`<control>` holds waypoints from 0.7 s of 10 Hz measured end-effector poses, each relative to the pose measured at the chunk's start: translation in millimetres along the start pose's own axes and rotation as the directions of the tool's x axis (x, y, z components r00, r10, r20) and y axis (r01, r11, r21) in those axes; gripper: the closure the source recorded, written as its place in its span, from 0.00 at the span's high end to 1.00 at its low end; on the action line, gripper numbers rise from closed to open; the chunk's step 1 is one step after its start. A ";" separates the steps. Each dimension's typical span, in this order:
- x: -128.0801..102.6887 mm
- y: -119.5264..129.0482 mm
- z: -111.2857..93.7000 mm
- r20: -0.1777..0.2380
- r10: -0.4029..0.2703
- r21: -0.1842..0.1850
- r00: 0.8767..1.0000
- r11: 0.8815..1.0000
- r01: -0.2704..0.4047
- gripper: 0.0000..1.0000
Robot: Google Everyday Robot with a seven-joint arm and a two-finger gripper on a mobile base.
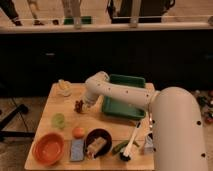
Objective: Place grapes in table surface
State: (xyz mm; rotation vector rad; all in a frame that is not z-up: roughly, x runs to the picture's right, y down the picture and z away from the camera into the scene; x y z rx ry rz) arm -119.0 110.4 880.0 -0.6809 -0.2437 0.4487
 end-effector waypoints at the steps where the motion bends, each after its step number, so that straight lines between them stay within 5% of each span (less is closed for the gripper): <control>1: -0.2 0.2 -0.8 0.006 0.003 0.001 1.000 1.000 -0.003 0.27; 7: -3.2 2.0 -8.0 0.024 0.002 0.007 1.000 1.000 -0.002 0.80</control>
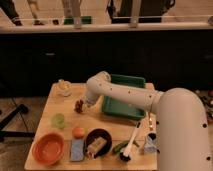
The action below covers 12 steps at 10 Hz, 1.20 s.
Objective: Place grapes in table surface
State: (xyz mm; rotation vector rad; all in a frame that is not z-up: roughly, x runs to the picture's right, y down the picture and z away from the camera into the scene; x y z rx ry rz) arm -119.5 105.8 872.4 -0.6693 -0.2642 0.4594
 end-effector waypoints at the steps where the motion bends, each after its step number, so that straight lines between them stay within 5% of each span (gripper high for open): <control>1: -0.2 0.2 -0.7 0.001 -0.003 -0.002 1.000 1.000 0.003 0.80; 12: 5.0 -2.2 -16.0 0.031 -0.016 -0.012 0.999 1.000 0.016 0.80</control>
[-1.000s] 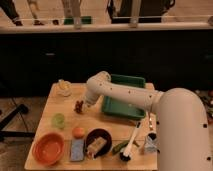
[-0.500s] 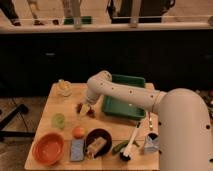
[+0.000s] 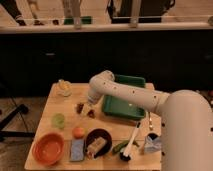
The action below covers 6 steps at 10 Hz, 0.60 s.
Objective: Place grapes in table surface
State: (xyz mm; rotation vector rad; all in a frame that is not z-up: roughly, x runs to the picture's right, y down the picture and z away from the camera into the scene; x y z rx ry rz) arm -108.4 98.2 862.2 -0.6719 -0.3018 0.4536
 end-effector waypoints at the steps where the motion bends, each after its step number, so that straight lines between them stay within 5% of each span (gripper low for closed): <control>1: 0.8 -0.9 -4.1 0.005 0.003 0.000 1.000 1.000 -0.003 0.80; 6: 2.5 -1.7 -13.2 0.001 0.008 0.005 1.000 1.000 -0.008 0.80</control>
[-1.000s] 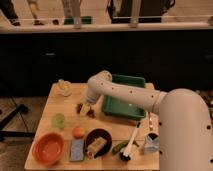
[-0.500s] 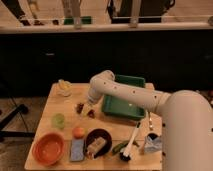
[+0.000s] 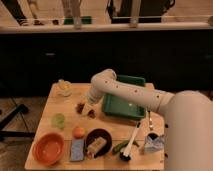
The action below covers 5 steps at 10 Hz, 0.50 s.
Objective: Place grapes in table surface
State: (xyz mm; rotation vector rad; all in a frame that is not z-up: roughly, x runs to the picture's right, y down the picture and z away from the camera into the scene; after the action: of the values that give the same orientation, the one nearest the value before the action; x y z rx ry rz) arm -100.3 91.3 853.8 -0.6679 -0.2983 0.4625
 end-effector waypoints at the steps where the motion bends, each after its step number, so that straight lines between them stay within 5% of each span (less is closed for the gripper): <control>1: 0.6 -0.2 -3.2 -0.001 0.003 0.004 1.000 1.000 -0.003 0.80; 5: 3.9 -0.9 -15.0 0.001 0.010 0.011 1.000 1.000 -0.010 0.80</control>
State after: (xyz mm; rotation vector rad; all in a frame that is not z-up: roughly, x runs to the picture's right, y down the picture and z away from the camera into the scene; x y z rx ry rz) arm -90.6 84.8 843.6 -0.6586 -0.2934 0.4735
